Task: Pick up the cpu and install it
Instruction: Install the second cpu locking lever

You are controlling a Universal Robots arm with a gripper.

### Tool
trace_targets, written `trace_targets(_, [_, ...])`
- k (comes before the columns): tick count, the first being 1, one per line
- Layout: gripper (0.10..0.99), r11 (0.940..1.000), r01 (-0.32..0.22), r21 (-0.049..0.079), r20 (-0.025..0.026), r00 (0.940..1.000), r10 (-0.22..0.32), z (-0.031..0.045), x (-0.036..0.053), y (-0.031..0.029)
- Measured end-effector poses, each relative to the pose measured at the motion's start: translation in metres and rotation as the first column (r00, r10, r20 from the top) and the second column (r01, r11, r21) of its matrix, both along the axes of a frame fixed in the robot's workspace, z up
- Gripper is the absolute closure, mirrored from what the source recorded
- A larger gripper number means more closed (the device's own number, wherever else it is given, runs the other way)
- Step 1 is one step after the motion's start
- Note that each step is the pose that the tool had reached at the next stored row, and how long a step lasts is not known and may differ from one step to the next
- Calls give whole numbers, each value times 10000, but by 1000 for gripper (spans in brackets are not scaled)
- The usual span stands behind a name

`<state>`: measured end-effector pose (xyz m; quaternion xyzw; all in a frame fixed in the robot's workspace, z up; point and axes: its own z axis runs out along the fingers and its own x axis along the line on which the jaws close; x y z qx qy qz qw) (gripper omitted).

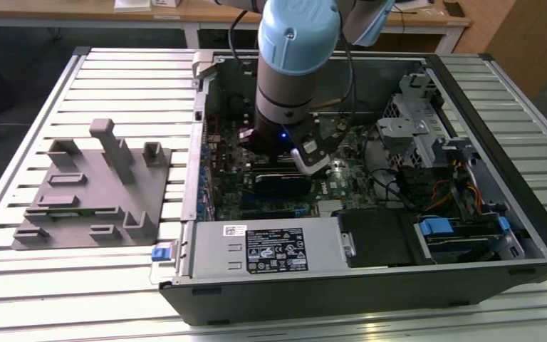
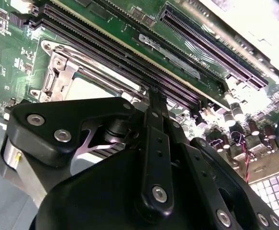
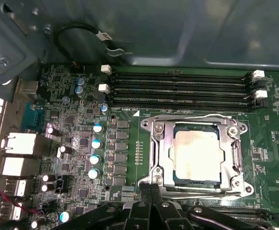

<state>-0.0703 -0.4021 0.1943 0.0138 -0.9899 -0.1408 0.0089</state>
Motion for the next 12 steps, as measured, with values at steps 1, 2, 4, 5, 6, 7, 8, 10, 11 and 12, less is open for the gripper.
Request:
trace_targets(1, [980, 10000, 0, 19, -1, 10000, 0, -5, -1, 0])
trace_targets(2, [980, 10000, 1, 39, 0, 10000, -1, -9, -3, 1])
trace_targets(4, [980, 10000, 1, 91, 0, 10000, -1, -14, -8, 0])
trace_targets(5, [980, 9999, 0, 124, 0, 10000, 0, -18, -10, 0])
trace_targets(6, [980, 9999, 1, 154, 0, 10000, -1, -22, -13, 0])
trace_targets(7, [980, 9998, 3, 182, 0, 10000, -3, -26, -17, 0])
trace_targets(8, [980, 9998, 4, 210, 0, 10000, -4, -30, -23, 1])
trace_targets(10, [980, 9997, 2, 264, -1, 10000, -2, -37, -35, 1])
trace_targets(11, [980, 9996, 2, 286, 0, 10000, -2, -40, -40, 1])
trace_targets(12, [980, 9995, 3, 306, 0, 10000, -3, -43, -43, 2])
